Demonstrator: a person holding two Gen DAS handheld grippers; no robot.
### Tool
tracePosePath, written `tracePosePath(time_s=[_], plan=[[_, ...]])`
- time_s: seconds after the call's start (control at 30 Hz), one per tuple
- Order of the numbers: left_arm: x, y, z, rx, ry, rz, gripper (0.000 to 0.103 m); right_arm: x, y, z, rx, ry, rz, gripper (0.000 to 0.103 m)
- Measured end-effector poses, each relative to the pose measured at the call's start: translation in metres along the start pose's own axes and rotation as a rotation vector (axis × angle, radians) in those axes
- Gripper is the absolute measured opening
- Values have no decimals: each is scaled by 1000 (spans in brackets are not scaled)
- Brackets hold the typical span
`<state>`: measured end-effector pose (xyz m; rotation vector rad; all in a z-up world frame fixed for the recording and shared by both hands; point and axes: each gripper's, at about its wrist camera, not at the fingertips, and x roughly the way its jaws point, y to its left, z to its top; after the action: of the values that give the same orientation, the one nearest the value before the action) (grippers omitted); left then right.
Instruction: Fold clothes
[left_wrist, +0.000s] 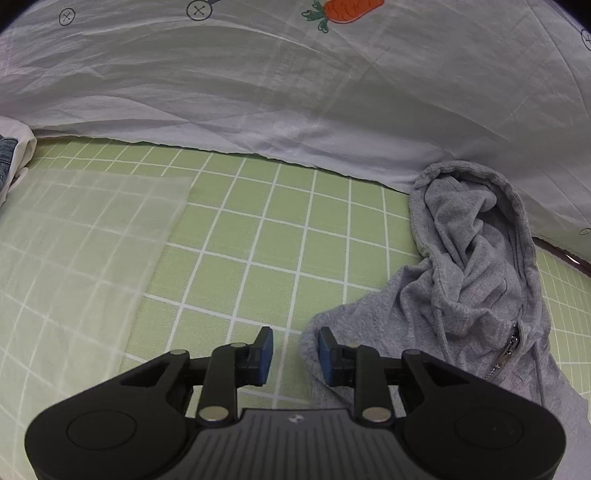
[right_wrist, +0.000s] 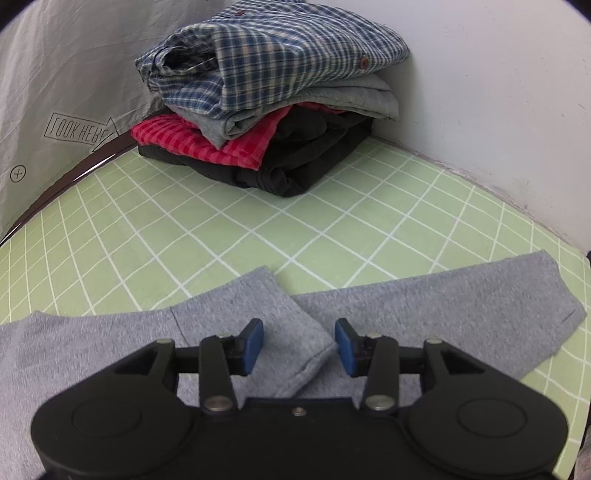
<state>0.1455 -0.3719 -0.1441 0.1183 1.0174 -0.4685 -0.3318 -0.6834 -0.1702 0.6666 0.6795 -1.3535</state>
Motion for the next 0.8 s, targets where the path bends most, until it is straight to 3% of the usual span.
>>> tracePosePath(time_s=[0.03, 0.1, 0.13, 0.23, 0.3, 0.53, 0.67, 0.8], plan=[[-6, 0, -4, 11, -7, 14, 56, 0, -2, -1, 20, 3, 9, 46], [-17, 1, -14, 27, -14, 37, 68, 1, -6, -3, 65, 8, 29, 47], [-22, 2, -20, 31, -12, 42, 68, 1, -7, -4, 83, 8, 36, 47], [-35, 2, -40, 45, 7, 37, 69, -4, -5, -6, 66, -10, 58, 21], [-44, 3, -56, 55, 18, 37, 69, -8, -1, -6, 40, -26, 77, 14], [-66, 15, -92, 38, 40, 44, 69, -43, 41, -9, -44, -82, 250, 13], [-75, 21, -102, 30, 34, 35, 69, -63, 88, -26, -116, -46, 413, 13], [-88, 22, -104, 60, 6, 28, 69, -83, 137, -58, -283, 3, 532, 13]])
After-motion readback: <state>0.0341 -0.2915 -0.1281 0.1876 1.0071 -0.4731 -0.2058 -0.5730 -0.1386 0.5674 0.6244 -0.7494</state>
